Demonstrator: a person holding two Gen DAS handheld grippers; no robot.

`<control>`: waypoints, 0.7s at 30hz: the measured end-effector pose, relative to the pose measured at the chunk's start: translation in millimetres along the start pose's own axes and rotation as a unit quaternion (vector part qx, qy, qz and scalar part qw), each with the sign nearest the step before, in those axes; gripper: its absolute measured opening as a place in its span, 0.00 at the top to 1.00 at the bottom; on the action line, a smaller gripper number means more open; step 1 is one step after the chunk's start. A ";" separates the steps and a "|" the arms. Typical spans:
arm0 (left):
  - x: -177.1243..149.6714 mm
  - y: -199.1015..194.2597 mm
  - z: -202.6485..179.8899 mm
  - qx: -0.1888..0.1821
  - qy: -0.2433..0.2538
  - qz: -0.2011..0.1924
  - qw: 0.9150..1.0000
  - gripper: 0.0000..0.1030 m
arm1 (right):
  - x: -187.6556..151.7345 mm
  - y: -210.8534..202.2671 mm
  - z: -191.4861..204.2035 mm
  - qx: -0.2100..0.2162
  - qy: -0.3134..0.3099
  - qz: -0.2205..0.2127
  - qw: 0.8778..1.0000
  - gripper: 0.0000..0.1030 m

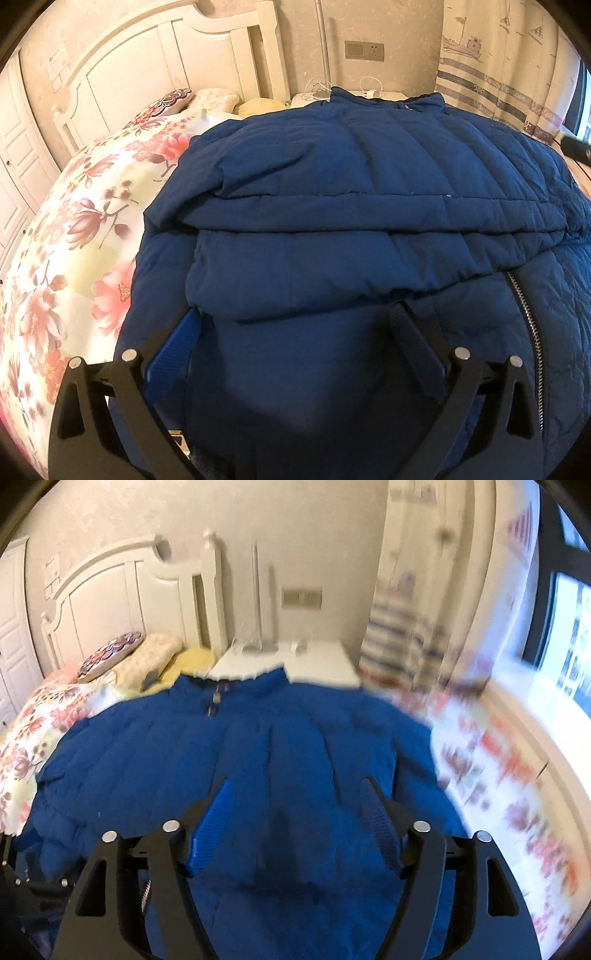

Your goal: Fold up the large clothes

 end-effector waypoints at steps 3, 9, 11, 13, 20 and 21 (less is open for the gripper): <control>2.4 2.1 0.7 -0.002 -0.001 0.001 1.000 0.02 | -14.8 27.5 4.0 0.003 -0.014 0.067 0.998 0.27; 2.2 1.2 1.7 -0.006 -0.004 0.003 1.000 0.02 | -34.7 22.3 4.5 -0.006 -0.027 0.069 0.997 0.21; 2.6 1.0 2.5 -0.008 -0.005 0.003 1.000 0.02 | -31.6 -6.7 5.6 0.021 -0.014 0.037 0.999 0.20; 2.8 1.6 3.2 -0.008 -0.004 0.003 1.000 0.02 | -37.2 -26.3 13.9 0.026 -0.042 0.034 0.998 0.19; 3.1 2.2 2.6 -0.003 0.001 0.001 1.000 0.02 | -97.4 -21.0 4.8 0.022 -0.066 0.111 0.991 0.16; 3.4 1.4 1.2 0.002 0.005 -0.001 1.000 0.02 | -96.9 -21.3 -0.4 0.030 -0.051 0.113 0.992 0.16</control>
Point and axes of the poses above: each gripper's, at about its wrist camera, not at the fingertips, and y roughly the way its jaws point, z to its left, x to its top, the point moved 1 cm from there along y, roughly the way its jaws point, and after that the axes turned 7 degrees about -z, right-handed, at the moved point
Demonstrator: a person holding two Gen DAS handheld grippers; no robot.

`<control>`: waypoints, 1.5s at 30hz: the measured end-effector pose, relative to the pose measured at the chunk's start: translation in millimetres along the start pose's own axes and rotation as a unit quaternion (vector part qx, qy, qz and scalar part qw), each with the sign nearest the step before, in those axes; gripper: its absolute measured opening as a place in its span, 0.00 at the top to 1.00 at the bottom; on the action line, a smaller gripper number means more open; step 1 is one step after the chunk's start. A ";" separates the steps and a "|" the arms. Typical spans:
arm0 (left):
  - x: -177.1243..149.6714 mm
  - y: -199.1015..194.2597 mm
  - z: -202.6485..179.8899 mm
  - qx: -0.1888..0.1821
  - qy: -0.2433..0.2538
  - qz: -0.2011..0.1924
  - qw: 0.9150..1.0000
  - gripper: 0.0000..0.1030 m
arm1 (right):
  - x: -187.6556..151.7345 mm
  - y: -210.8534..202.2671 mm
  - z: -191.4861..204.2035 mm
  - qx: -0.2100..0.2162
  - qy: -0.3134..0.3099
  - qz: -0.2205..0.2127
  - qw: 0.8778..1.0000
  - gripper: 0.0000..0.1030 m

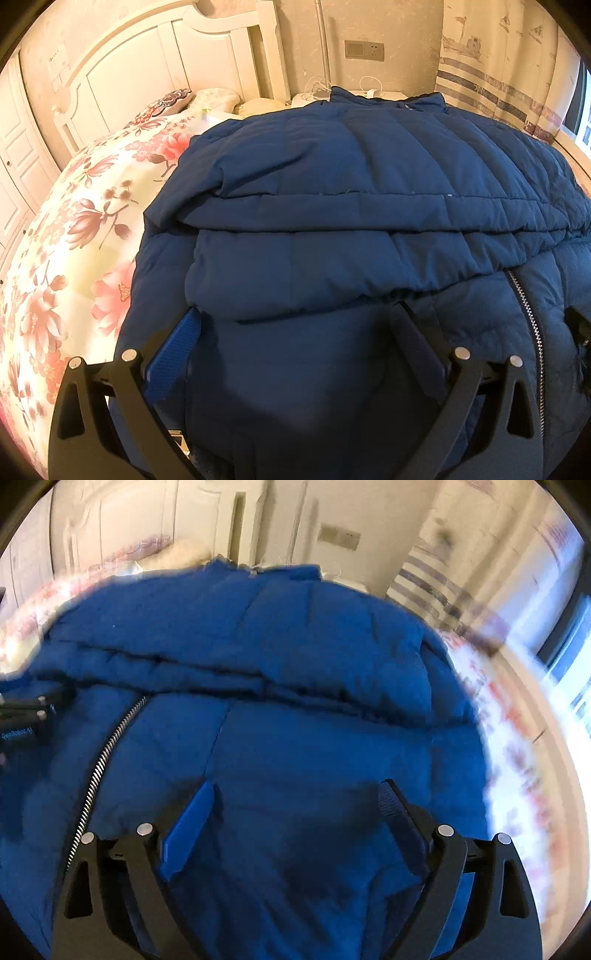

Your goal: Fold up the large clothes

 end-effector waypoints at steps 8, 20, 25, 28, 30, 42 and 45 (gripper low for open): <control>-30.3 -61.2 -11.8 -0.096 -0.003 -0.031 0.995 0.02 | -3.1 -3.2 3.6 -0.006 -0.004 -0.002 1.000 0.16; -75.2 -104.2 -11.8 -0.101 0.046 -0.022 0.994 0.02 | -39.7 -76.3 17.2 0.055 -0.030 0.001 0.998 0.16; -111.5 -117.2 -10.0 -0.103 0.073 -0.034 0.991 0.02 | -85.3 -90.8 31.0 0.048 -0.099 -0.010 0.994 0.16; -109.7 -126.1 1.8 -0.078 0.053 -0.030 0.995 0.02 | -88.8 -108.8 14.8 0.030 -0.053 -0.002 0.998 0.16; -117.5 -145.1 7.9 -0.095 0.058 -0.046 0.993 0.02 | -97.7 -127.9 9.8 0.048 -0.052 -0.020 0.997 0.16; -167.8 -188.6 27.6 -0.094 0.063 -0.087 0.990 0.02 | -154.7 -183.2 10.6 0.059 -0.067 -0.077 0.993 0.16; -179.4 -189.1 22.2 -0.089 0.086 -0.085 0.989 0.02 | -174.0 -176.6 23.2 0.059 -0.097 -0.072 0.991 0.16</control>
Point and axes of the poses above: each gripper's, at about its wrist camera, not at the fingertips, and y roughly the way its jaws point, z to its left, x to its top, the point moved 1 cm from there along y, roughly the way its jaws point, and after that the axes turned 7 degrees about -z, right-handed, at the moved point
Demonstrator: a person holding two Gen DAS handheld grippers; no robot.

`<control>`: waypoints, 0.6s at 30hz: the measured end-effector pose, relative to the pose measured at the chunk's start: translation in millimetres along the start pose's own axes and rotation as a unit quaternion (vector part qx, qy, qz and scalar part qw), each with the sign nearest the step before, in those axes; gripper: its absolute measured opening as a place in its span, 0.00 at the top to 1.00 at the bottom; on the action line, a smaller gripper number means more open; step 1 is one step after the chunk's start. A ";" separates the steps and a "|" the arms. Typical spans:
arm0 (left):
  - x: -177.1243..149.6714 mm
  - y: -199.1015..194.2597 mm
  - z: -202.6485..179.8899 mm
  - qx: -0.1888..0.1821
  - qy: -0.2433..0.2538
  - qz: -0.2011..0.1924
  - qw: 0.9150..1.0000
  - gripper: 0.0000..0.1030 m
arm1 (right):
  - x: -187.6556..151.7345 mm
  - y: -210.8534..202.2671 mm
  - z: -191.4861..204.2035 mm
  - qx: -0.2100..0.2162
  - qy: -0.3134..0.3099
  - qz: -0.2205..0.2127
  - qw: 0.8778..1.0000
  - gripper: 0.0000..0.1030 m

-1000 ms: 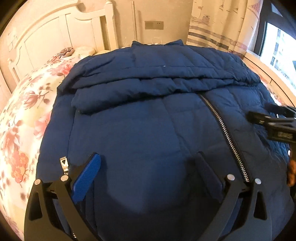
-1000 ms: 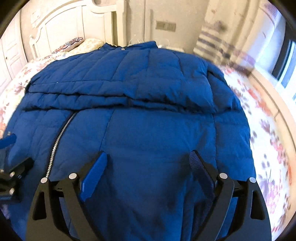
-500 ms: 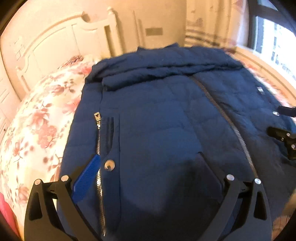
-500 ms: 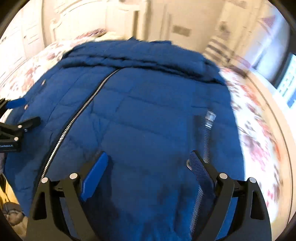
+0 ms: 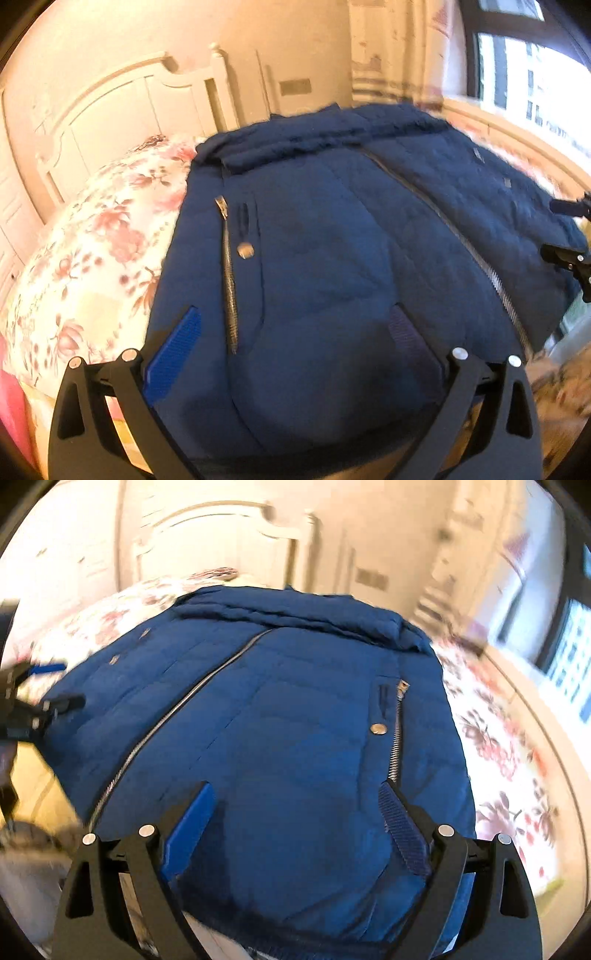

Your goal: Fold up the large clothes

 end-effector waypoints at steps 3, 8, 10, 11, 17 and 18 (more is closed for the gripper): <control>-16.3 4.6 -1.8 0.007 -0.020 -0.003 1.000 0.02 | -8.1 -3.6 -3.0 0.002 0.025 -0.014 1.000 0.16; -15.2 -18.3 17.9 0.039 -0.014 -0.029 0.999 0.02 | -11.2 -31.4 -33.2 -0.022 0.049 -0.028 0.998 0.15; -21.1 -21.0 34.5 0.057 -0.034 -0.025 0.997 0.02 | -23.6 -40.2 -56.7 -0.042 0.087 -0.029 0.995 0.15; -26.0 -19.6 45.1 0.063 -0.053 -0.017 0.996 0.02 | -32.1 -43.3 -68.3 -0.050 0.108 -0.023 0.993 0.15; -43.6 -6.8 79.2 0.019 -0.164 0.014 0.986 0.02 | -57.2 -40.4 -97.2 -0.050 0.179 -0.007 0.983 0.14; -42.2 -5.8 76.3 0.024 -0.155 0.012 0.988 0.02 | -56.1 -38.7 -92.8 -0.056 0.165 -0.005 0.985 0.14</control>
Point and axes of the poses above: each gripper's, at about its wrist camera, not at the fingertips, and y roughly the way its jaws point, z to its left, x to its top, the point moved 1 cm from there along y, roughly the way its jaws point, and after that the axes turned 7 degrees about -z, right-handed, at the moved point
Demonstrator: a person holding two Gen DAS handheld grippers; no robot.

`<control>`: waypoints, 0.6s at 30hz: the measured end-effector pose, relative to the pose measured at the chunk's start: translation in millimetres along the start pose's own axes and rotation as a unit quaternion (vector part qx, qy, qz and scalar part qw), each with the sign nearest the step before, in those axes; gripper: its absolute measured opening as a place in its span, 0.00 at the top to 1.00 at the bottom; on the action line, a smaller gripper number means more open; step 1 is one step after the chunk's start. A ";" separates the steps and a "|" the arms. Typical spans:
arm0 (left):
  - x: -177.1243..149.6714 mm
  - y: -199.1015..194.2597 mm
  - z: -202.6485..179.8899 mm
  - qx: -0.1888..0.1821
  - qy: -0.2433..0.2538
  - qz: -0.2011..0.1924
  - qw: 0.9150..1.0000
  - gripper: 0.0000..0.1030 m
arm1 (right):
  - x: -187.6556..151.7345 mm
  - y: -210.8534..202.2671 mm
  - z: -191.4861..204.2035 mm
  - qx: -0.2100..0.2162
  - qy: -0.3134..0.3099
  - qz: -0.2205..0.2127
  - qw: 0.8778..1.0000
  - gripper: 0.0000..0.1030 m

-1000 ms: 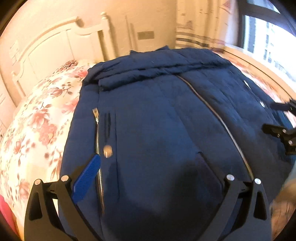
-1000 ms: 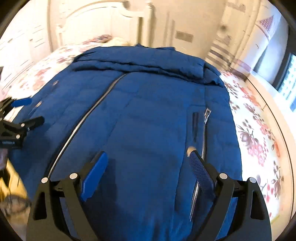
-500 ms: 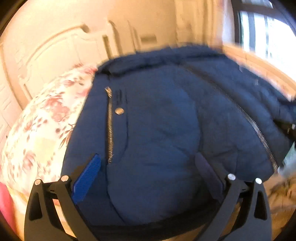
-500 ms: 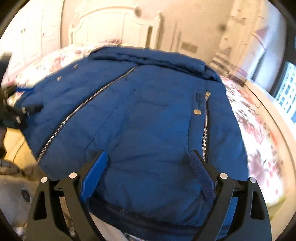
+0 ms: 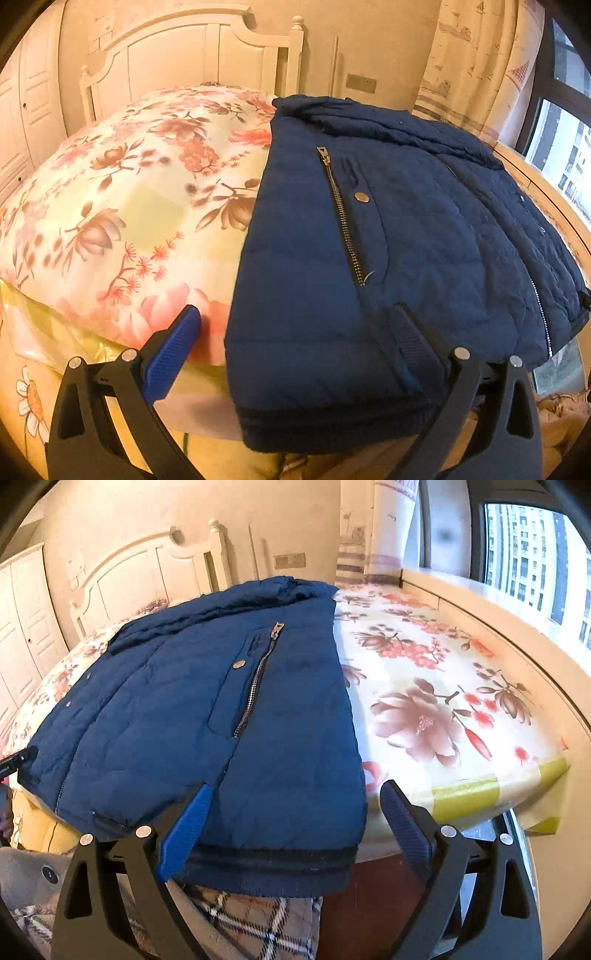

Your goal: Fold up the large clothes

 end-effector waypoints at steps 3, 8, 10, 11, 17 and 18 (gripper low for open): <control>0.6 1.2 -10.1 0.018 0.026 -0.007 0.999 0.02 | 1.5 3.1 11.0 0.005 -0.011 -0.001 1.000 0.14; -5.1 -0.8 -1.7 0.006 0.003 0.003 1.000 0.02 | 1.3 2.6 10.6 0.006 -0.012 0.001 1.000 0.13; -5.3 -1.6 -1.0 0.004 0.006 0.006 1.000 0.02 | 2.3 4.3 10.4 0.008 -0.015 0.003 1.000 0.14; -5.8 -2.5 -2.3 0.005 0.010 0.007 1.000 0.02 | 2.7 4.4 9.1 0.010 -0.015 0.005 1.000 0.14; -14.1 -10.3 -5.3 0.001 0.020 0.015 1.000 0.02 | -0.3 1.9 9.8 0.012 -0.020 0.006 1.000 0.13; -15.5 -11.8 -5.5 0.001 0.020 0.016 1.000 0.02 | -0.4 1.9 9.9 0.011 -0.021 0.006 1.000 0.13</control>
Point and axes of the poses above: each gripper's, at about its wrist camera, not at the fingertips, and y roughly the way its jaws point, z to its left, x to its top, the point moved 1 cm from there along y, roughly the way its jaws point, and after that the axes turned 7 degrees about -z, right-handed, at the moved point
